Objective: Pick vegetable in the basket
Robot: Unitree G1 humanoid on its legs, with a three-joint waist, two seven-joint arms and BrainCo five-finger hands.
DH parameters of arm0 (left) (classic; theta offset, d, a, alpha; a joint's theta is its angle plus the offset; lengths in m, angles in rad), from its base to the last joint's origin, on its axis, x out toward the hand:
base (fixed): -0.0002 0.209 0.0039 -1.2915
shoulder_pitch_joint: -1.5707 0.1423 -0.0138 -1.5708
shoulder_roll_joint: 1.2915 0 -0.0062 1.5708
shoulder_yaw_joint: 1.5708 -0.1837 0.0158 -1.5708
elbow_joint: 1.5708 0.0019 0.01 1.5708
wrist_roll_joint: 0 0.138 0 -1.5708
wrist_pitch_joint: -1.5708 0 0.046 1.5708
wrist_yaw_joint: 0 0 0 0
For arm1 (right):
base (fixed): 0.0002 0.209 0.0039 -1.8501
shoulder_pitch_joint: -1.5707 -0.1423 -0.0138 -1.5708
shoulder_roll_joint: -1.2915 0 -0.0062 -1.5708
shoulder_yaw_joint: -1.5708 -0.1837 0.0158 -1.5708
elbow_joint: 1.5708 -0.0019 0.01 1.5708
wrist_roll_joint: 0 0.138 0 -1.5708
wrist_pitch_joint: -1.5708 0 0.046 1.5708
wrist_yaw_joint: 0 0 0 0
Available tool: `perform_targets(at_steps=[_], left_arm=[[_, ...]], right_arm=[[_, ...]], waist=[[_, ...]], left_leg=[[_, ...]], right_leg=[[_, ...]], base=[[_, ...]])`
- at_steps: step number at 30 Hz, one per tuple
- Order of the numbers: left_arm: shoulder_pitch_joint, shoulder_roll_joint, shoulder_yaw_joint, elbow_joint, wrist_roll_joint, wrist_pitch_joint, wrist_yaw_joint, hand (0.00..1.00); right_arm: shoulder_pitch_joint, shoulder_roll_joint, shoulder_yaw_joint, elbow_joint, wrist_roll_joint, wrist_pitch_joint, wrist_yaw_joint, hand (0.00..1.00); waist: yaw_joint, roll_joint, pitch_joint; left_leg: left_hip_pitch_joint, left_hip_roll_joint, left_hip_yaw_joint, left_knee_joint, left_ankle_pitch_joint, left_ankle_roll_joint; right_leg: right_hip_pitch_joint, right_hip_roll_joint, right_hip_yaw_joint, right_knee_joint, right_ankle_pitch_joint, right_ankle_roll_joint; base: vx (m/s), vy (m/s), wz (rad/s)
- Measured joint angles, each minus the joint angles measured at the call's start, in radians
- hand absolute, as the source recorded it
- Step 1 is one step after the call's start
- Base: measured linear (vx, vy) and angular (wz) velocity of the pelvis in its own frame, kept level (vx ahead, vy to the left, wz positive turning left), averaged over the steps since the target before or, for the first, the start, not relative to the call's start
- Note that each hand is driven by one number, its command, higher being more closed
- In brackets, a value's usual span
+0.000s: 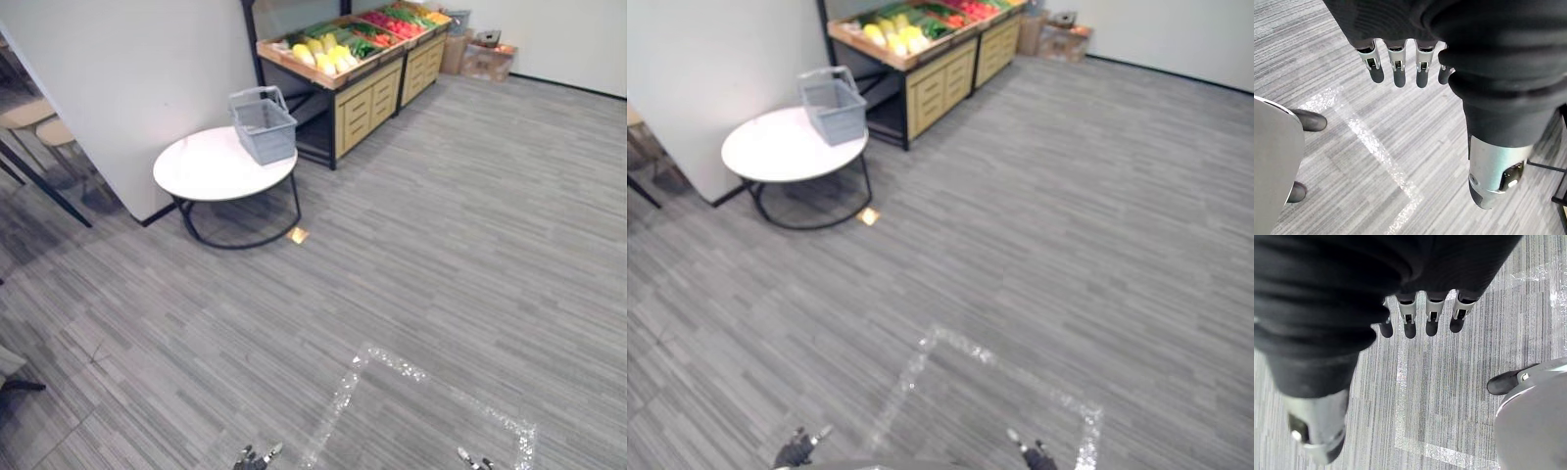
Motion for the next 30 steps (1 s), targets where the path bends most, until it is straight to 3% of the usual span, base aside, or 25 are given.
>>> perform_targets(at_steps=[6, 12, 19, 21, 23, 24, 26, 28, 30], left_arm=[[-0.001, 0.000, -0.012, -0.006, 0.007, 0.003, -0.020, 0.00], [-0.020, 0.006, -0.040, -0.008, 0.057, 0.012, -0.019, 0.00], [-0.038, 0.003, 0.005, -0.005, 0.111, 0.042, -0.019, 0.00], [-0.036, 0.006, 0.050, -0.004, 0.125, 0.050, -0.018, 0.00], [-0.027, 0.010, 0.091, -0.004, 0.134, 0.059, -0.017, 0.00], [-0.027, 0.010, 0.105, -0.008, 0.134, 0.061, -0.018, 0.00], [-0.024, -0.003, 0.151, -0.036, 0.134, 0.068, -0.013, 0.00], [-0.018, -0.007, 0.158, -0.039, 0.133, 0.068, -0.013, 0.00], [-0.021, -0.011, 0.159, -0.048, 0.132, 0.067, -0.013, 0.00]], right_arm=[[-0.001, -0.025, 0.051, -0.008, -0.087, 0.004, 0.015, 0.00], [-0.008, -0.057, 0.108, -0.018, -0.281, 0.005, 0.002, 0.00], [-0.009, -0.062, 0.055, -0.017, -0.283, 0.020, 0.005, 0.00], [-0.011, -0.063, 0.023, -0.006, -0.253, 0.022, 0.006, 0.00], [-0.012, -0.060, 0.018, -0.003, -0.250, 0.023, 0.006, 0.00], [-0.012, -0.057, 0.018, -0.003, -0.250, 0.023, 0.006, 0.00], [-0.011, -0.059, 0.020, -0.006, -0.251, 0.029, 0.002, 0.00], [-0.010, -0.053, 0.030, -0.022, -0.250, 0.036, -0.001, 0.00], [-0.026, -0.056, 0.068, -0.058, -0.250, 0.043, -0.002, 0.00]], waist=[[0.000, 0.007, 0.007], [0.000, 0.011, 0.029], [-0.004, 0.024, 0.050], [-0.002, 0.030, 0.061], [-0.002, 0.035, 0.078], [-0.001, 0.030, 0.085], [0.004, 0.026, 0.109], [0.005, 0.034, 0.112], [0.005, 0.038, 0.113]], left_leg=[[-0.001, 0.001, 0.013, 0.001, -0.001, 0.000], [-0.006, 0.001, 0.011, 0.003, -0.001, -0.001], [-0.038, 0.008, -0.006, 0.033, -0.011, -0.015], [-0.049, 0.021, 0.000, 0.099, -0.053, -0.018], [-0.116, 0.052, 0.022, 0.293, -0.117, -0.043], [-0.146, 0.056, 0.023, 0.365, -0.120, -0.046], [-0.287, 0.093, 0.012, 0.694, -0.090, -0.027], [-0.320, 0.099, 0.011, 0.787, -0.067, -0.023], [-0.380, 0.095, 0.013, 0.861, -0.109, -0.024]], right_leg=[[-0.005, 0.001, 0.005, 0.004, 0.000, 0.000], [-0.008, 0.001, 0.002, 0.004, 0.000, 0.000], [-0.023, 0.003, -0.011, 0.013, -0.006, -0.008], [-0.015, 0.010, -0.008, 0.033, -0.021, -0.022], [-0.017, 0.021, -0.004, 0.074, -0.071, -0.042], [-0.014, 0.019, -0.004, 0.083, -0.080, -0.047], [0.003, 0.019, -0.012, 0.143, -0.115, -0.058], [0.022, 0.012, -0.019, 0.162, -0.135, -0.058], [0.046, -0.003, -0.024, 0.167, -0.159, -0.056]], base=[[-0.01, -0.008, -0.04], [0.00, 0.000, 0.00], [0.01, -0.010, 0.07], [0.02, -0.031, -0.09], [-0.01, -0.076, -0.04], [0.00, -0.113, 0.09], [0.03, -0.102, 0.07], [0.09, -0.019, 0.13], [0.15, 0.038, 0.22]])
